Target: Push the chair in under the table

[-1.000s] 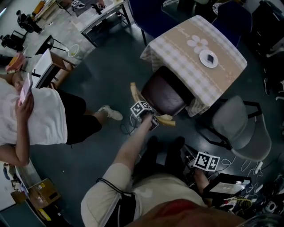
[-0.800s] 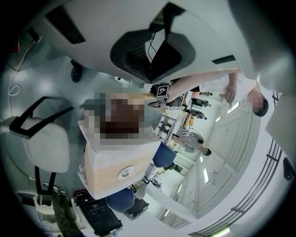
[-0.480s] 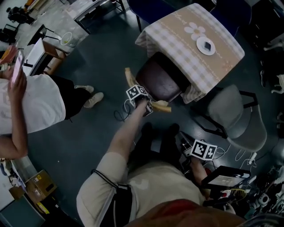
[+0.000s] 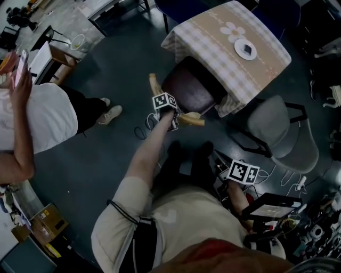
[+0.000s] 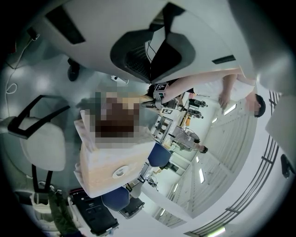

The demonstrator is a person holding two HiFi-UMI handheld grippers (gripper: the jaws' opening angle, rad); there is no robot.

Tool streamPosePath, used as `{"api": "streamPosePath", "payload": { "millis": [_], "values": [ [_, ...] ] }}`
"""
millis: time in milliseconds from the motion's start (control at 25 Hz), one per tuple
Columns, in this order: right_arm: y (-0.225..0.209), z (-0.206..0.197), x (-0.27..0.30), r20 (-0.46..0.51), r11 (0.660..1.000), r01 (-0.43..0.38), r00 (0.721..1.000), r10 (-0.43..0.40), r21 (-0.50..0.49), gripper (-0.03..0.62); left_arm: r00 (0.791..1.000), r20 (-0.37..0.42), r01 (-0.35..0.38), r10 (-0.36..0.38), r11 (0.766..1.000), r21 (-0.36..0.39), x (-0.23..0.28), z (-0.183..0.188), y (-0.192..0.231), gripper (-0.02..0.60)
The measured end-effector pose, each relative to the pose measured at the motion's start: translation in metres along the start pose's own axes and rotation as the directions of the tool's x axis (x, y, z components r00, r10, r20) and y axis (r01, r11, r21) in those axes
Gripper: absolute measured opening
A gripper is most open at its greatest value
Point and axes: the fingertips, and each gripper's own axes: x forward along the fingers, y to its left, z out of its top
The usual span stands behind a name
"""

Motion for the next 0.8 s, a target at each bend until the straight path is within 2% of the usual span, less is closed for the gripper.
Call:
{"api": "streamPosePath", "payload": {
  "millis": [80, 200, 400, 560, 800],
  "values": [
    [0.010, 0.000, 0.004, -0.002, 1.000, -0.011, 1.000, 0.011, -0.014, 0.009, 1.000, 0.007, 0.011, -0.011, 1.000, 0.006, -0.012, 0.007, 0.004, 0.250],
    [0.018, -0.015, -0.008, 0.005, 1.000, -0.003, 1.000, 0.003, 0.009, 0.009, 1.000, -0.004, 0.006, -0.006, 1.000, 0.019, -0.022, -0.005, 0.005, 0.256],
    [0.016, -0.001, -0.005, 0.008, 0.999, -0.028, 1.000, 0.029, -0.021, 0.009, 0.999, 0.035, -0.023, 0.021, 0.998, 0.054, -0.030, 0.012, -0.001, 0.276],
    [0.008, -0.020, -0.008, 0.013, 1.000, -0.028, 1.000, 0.028, 0.004, 0.009, 1.000, 0.016, 0.004, -0.005, 0.997, 0.080, -0.026, -0.009, 0.002, 0.285],
    [0.008, -0.032, -0.002, 0.031, 0.998, -0.038, 0.999, 0.037, 0.042, 0.009, 1.000, 0.002, 0.022, -0.023, 0.993, 0.118, -0.022, -0.012, 0.005, 0.288]
  ]
}}
